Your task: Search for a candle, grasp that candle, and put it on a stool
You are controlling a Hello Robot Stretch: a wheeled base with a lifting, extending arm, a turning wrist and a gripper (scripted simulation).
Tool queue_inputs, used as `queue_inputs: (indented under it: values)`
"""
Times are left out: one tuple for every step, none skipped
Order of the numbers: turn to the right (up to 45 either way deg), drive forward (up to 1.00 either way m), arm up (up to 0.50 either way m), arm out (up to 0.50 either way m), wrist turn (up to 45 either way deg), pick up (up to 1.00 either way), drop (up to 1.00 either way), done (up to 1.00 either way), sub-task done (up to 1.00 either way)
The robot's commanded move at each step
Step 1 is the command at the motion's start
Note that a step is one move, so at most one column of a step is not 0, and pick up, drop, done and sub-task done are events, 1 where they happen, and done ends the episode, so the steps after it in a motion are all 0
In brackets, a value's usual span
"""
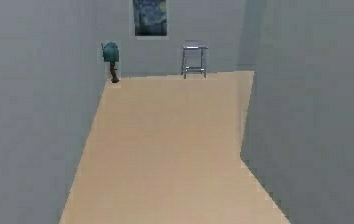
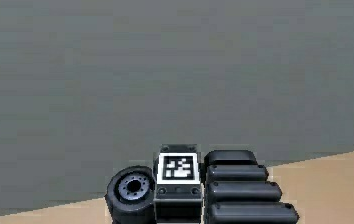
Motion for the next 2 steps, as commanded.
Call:
queue_inputs:
  values:
    - [0.0,1.0,0.0,0.0,0.0,0.0,0.0,0.0,0.0]
    - [0.0,0.9,0.0,0.0,0.0,0.0,0.0,0.0,0.0]
